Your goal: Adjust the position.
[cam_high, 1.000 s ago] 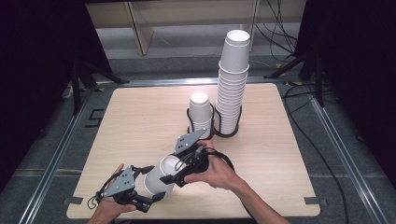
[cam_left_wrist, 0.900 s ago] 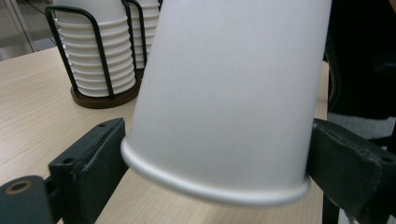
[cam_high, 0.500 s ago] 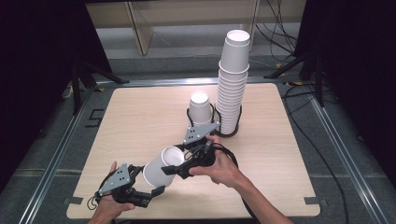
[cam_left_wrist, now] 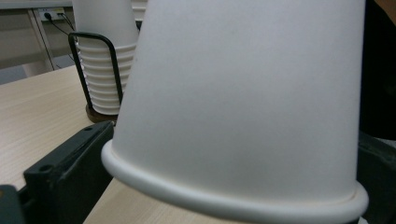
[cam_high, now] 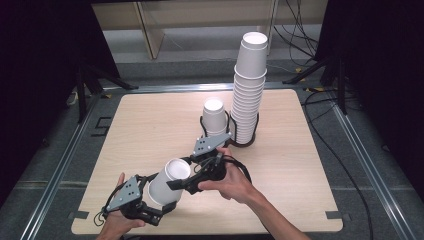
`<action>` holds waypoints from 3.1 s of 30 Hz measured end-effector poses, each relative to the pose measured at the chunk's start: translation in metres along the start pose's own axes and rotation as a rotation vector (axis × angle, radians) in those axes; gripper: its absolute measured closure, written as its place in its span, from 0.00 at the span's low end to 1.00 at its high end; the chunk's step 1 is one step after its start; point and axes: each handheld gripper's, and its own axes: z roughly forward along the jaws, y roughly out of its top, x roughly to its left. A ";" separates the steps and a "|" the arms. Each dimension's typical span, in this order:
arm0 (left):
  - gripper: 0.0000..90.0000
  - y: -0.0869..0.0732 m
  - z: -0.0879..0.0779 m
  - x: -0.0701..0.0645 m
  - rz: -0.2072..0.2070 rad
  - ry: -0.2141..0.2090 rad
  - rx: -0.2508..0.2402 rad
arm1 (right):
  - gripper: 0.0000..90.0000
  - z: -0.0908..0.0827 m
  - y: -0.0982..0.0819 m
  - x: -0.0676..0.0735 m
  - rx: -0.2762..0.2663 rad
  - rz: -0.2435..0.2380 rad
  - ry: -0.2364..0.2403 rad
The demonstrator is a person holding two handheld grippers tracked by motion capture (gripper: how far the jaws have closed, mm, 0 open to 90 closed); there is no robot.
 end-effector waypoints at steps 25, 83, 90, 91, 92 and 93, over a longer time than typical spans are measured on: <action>0.11 0.002 -0.004 0.002 0.016 -0.010 -0.010 | 0.28 0.005 -0.005 -0.004 0.002 0.008 0.010; 0.16 -0.004 0.003 -0.006 0.137 -0.026 0.239 | 0.23 0.031 0.005 0.015 0.620 -0.363 -0.097; 0.16 -0.004 0.003 -0.005 0.145 -0.039 0.241 | 0.25 0.033 0.003 0.012 0.633 -0.378 -0.071; 0.16 -0.005 0.003 -0.006 0.143 -0.037 0.236 | 0.25 0.033 0.003 0.012 0.633 -0.376 -0.070; 0.16 -0.005 0.003 -0.006 0.143 -0.037 0.236 | 0.25 0.033 0.003 0.011 0.631 -0.382 -0.069; 0.16 -0.004 0.003 -0.005 0.144 -0.044 0.242 | 0.26 0.032 0.003 0.011 0.629 -0.385 -0.065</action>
